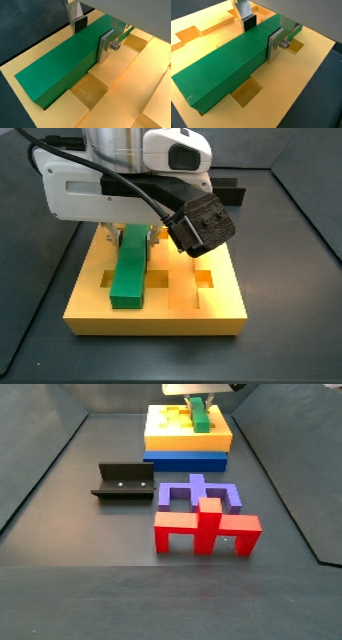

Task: Pick up the green object. Move up. Move to above the board. Insert the green object.
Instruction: Insert the green object.

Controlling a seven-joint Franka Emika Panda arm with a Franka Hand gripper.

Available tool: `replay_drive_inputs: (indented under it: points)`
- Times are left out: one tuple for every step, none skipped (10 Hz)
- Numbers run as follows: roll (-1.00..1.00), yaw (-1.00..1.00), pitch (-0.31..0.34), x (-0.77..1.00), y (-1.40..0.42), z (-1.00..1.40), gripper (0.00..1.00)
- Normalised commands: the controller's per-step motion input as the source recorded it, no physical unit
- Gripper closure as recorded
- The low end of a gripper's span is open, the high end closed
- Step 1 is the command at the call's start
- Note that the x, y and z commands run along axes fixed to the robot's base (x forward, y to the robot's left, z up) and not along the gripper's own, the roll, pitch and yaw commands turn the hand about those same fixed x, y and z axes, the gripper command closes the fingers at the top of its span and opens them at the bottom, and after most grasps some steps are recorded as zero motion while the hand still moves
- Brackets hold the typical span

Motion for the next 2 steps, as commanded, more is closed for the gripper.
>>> replay_drive_inputs:
  points:
    - [0.00,0.00,0.000,0.00,0.00,0.00,1.00]
    - [0.00,0.00,0.000,0.00,0.00,0.00,1.00]
